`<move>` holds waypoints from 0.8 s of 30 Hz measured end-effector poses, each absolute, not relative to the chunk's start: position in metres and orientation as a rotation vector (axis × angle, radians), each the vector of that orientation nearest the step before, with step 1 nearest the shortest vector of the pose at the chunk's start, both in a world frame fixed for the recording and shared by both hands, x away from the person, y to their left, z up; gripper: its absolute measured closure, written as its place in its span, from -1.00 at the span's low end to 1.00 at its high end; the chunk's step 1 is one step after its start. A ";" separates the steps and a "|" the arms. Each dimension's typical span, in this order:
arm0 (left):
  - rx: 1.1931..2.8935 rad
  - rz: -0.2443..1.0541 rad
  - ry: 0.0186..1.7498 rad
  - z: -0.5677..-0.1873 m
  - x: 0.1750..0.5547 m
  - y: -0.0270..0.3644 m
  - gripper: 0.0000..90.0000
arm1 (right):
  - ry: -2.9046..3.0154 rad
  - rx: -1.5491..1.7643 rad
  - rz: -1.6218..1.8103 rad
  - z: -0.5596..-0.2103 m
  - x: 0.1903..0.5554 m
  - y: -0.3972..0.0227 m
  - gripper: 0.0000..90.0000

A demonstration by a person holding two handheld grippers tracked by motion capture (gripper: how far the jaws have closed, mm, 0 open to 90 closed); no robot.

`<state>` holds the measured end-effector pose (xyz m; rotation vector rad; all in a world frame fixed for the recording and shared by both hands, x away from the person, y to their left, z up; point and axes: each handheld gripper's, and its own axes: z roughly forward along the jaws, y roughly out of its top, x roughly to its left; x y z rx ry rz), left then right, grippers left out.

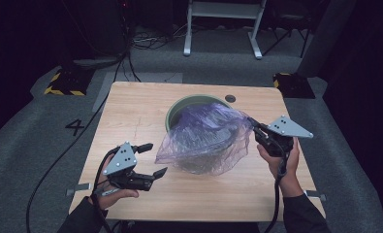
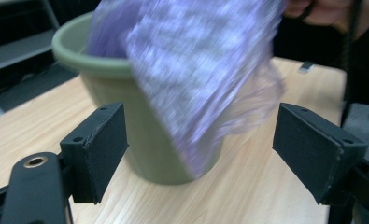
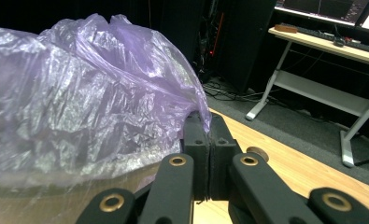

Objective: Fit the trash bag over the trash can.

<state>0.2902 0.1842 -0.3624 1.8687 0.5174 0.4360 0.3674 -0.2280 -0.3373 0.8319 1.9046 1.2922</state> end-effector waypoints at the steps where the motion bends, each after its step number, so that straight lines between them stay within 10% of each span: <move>1: 1.864 0.441 0.507 -0.358 0.288 0.183 -0.61 | 1.905 0.829 1.292 -0.336 0.367 -0.227 0.99; 13: 1.964 0.546 0.421 -0.323 0.304 0.139 -0.43 | 1.951 0.760 1.267 -0.325 0.369 -0.212 0.99; 24: 2.060 0.655 0.375 -0.317 0.319 0.136 0.76 | 1.999 0.765 1.264 -0.324 0.377 -0.212 0.98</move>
